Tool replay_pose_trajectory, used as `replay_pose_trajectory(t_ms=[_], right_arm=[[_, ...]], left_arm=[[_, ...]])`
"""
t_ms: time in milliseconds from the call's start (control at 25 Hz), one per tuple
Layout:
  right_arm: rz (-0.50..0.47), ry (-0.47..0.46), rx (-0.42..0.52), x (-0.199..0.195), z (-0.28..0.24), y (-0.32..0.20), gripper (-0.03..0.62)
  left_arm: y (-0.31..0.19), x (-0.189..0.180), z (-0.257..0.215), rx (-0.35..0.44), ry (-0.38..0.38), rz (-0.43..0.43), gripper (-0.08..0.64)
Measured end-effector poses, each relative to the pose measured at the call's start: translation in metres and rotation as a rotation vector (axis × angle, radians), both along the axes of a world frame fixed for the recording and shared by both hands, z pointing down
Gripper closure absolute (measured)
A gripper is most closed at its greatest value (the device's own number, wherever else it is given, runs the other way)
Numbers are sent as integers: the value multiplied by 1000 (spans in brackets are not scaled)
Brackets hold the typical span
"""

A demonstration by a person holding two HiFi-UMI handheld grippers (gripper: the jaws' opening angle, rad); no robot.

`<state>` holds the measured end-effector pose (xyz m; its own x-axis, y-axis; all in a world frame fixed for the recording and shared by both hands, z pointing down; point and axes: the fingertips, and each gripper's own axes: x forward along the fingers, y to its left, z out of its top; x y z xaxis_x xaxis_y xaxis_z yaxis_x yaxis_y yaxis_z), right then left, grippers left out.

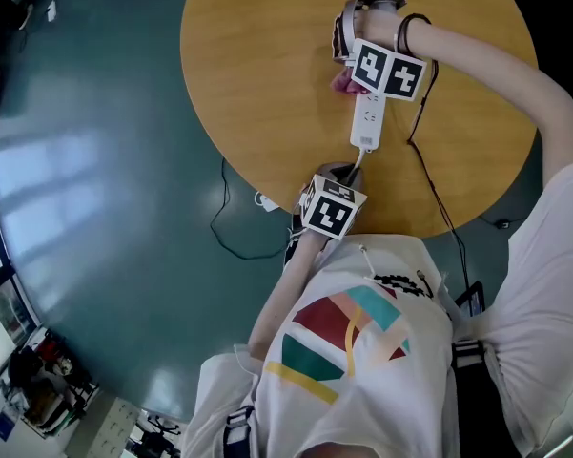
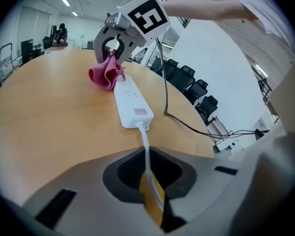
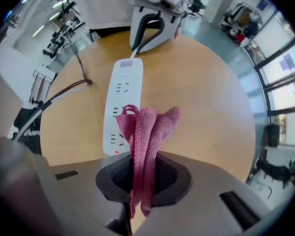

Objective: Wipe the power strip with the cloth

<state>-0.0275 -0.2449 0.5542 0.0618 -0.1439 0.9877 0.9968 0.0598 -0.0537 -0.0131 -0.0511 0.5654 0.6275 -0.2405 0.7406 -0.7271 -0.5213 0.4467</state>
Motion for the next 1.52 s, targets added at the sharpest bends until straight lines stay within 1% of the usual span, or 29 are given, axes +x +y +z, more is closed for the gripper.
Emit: replay_pose_trajectory(t_ms=[80,120,160,200,240,320,360,400,440,480,520,560,640,760,880,1000,1160,1320,1400,1520], right_arm=[[127,-64,-34,-5,-9,-1,554],[218,-107,-54,-9,-13,-2,554],[335,-154,-79,-12,-18,-5,552],[476,-202,-113,-16,-23,-9,552],[637,-249,-151,-19,-28,-14,552],[1006,-337,-215,-22,-33,-32,552],[1204,-360,-240,-20,-32,-41,552],[1390,-353,-272,-14,-30,-46,552],[1538,-329,-313,-8,-28,-48,552],[1630,-312,-356,-3,-28,-47,552],[1669,-308,-391,0,-29,-45,554],[1670,-311,-409,3,-31,-43,554],[1619,-299,-418,7,-30,-40,554],[1556,-248,-431,8,-27,-42,552],[1545,-225,-450,6,-23,-41,552],[1546,-231,-451,13,-14,-28,552],[1568,-235,-438,20,-7,-16,554],[1604,-248,-406,34,-16,-26,552],[1643,-267,-394,46,-17,-31,554],[1731,-313,-400,66,-19,-32,552]], left_arm=[[-1,0,-1,-4,2,-13,488],[-2,1,-1,-1,3,-18,488],[-3,2,-1,4,1,-22,488],[-3,3,-1,6,-3,-24,488],[-4,4,0,5,-9,-25,488],[-5,5,3,5,-25,-23,488],[-5,6,4,6,-31,-21,488],[-4,7,4,8,-36,-21,488],[-3,9,3,9,-40,-21,488],[-2,10,2,10,-44,-21,488],[0,12,0,10,-47,-21,488],[1,14,-1,11,-49,-21,488],[0,15,-2,12,-54,-19,488],[-12,13,-6,11,-57,-22,488],[-18,11,-5,14,-59,-27,488],[-5,16,6,13,-62,-30,488],[8,12,12,10,-57,-38,488],[-3,6,5,23,-74,-17,488],[-7,7,5,26,-77,-13,488],[-8,13,10,33,-80,-14,488]])
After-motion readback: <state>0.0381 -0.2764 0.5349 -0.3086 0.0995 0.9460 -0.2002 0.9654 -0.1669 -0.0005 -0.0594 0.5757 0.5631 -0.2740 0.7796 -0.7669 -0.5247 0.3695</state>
